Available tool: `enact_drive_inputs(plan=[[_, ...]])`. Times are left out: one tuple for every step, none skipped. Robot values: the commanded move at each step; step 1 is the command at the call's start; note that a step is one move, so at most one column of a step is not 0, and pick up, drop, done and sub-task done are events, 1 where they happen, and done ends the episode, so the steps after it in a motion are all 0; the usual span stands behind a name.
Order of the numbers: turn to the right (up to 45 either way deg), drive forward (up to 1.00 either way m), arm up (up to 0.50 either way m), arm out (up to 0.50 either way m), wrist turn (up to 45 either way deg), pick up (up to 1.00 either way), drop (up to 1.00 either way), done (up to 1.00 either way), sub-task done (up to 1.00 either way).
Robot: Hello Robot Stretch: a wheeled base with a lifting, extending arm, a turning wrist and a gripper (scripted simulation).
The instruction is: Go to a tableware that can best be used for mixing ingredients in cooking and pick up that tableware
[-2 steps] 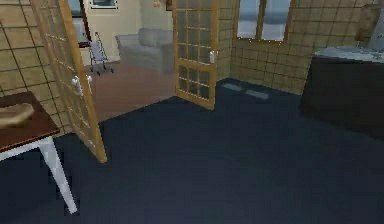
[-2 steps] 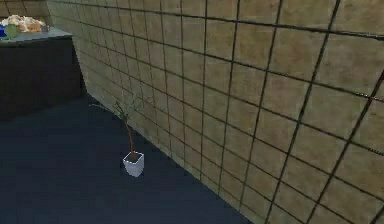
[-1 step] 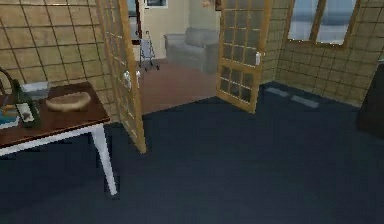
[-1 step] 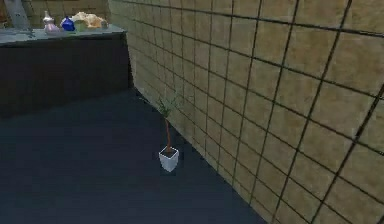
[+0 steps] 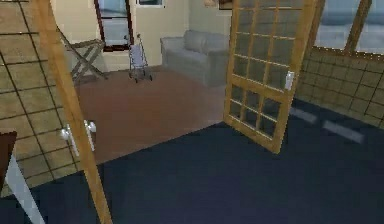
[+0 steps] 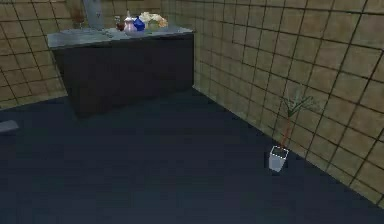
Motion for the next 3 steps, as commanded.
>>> enact_drive_inputs(plan=[[0.0,0.45,0.0,0.0,0.0,0.0,0.0,0.0,0.0],[-45.0,0.0,0.0,0.0,0.0,0.0,0.0,0.0,0.0],[-45.0,0.0,0.0,0.0,0.0,0.0,0.0,0.0,0.0]])
